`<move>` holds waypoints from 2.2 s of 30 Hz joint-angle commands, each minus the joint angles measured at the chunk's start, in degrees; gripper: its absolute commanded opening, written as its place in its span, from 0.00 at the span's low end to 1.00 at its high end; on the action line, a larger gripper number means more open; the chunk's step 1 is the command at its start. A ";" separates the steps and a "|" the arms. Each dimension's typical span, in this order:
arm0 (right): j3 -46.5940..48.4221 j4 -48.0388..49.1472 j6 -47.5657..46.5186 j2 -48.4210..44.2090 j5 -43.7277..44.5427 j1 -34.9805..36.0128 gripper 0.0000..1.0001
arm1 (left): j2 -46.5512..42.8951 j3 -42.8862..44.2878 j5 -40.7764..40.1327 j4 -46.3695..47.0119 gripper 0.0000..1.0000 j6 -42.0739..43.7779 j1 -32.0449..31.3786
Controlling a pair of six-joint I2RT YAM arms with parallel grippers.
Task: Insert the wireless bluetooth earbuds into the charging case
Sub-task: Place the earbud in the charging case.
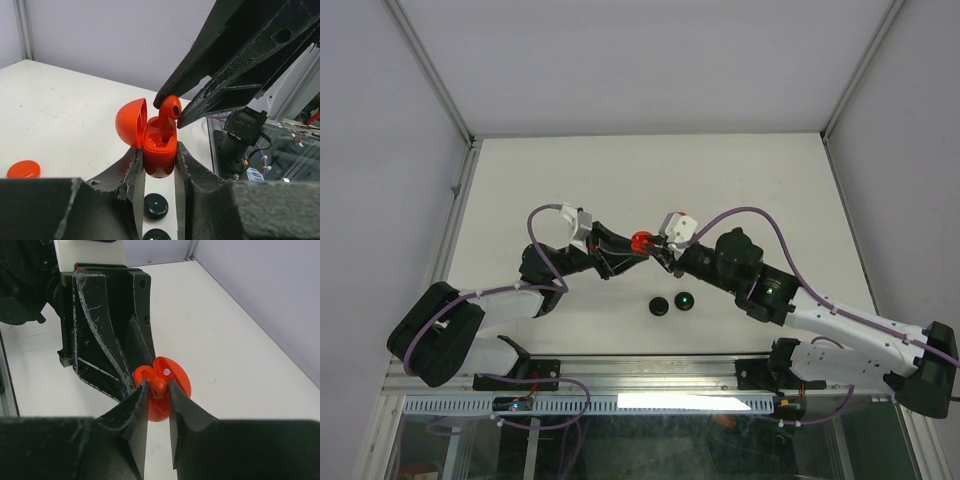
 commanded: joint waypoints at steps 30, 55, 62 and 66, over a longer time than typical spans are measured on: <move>4.41 0.05 16.28 -1.52 10.75 0.58 0.81 | -7.79 -1.11 -8.96 -6.03 0.00 11.21 -2.12; 3.31 -6.53 13.81 -2.84 15.77 -2.67 0.86 | -8.38 -2.19 -5.42 -2.10 0.00 10.35 -2.60; 4.13 -7.31 15.00 -0.79 13.60 -3.70 0.87 | -9.85 -2.17 -11.30 -7.79 0.00 11.50 -2.62; 5.51 -9.52 16.48 3.46 13.43 -4.63 0.87 | -12.89 -3.30 -24.34 -15.29 0.00 12.96 -2.62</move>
